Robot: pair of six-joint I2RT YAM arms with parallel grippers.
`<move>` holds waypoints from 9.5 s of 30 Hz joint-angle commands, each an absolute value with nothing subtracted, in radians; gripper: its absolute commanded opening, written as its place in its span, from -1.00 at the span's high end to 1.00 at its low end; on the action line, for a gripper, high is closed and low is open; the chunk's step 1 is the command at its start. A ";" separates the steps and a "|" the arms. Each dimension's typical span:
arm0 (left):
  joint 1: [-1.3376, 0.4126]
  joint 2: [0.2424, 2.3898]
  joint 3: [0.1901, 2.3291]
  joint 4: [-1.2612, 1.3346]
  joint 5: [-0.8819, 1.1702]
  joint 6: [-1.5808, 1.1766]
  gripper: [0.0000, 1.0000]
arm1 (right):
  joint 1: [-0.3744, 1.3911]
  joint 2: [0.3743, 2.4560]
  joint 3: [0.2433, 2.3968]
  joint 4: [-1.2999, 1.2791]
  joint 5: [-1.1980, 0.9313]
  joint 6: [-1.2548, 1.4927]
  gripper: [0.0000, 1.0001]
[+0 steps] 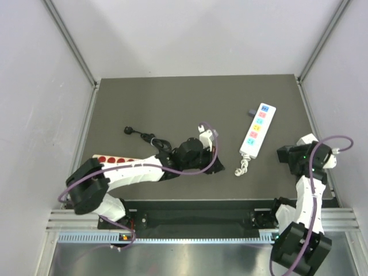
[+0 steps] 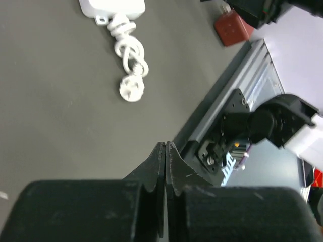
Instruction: Pull the plug off the socket
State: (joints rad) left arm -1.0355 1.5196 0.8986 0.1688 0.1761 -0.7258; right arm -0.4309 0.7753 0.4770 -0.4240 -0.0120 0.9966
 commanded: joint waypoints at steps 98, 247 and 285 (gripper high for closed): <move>-0.703 1.986 1.383 0.349 0.532 -0.787 -0.05 | 0.060 1.661 1.149 -0.187 0.206 0.479 -1.00; -0.568 2.770 2.204 0.449 0.672 -0.997 -0.17 | 0.135 1.660 0.848 0.091 -0.067 0.400 1.00; -0.586 2.763 2.238 0.500 0.666 -0.953 1.00 | 0.172 1.718 0.919 0.003 0.096 0.445 1.00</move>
State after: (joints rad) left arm -0.5842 2.8235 2.2520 0.4522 0.6682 -1.0077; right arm 0.1608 1.6913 0.8783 0.0273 0.0109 0.4053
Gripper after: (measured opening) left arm 0.395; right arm 0.784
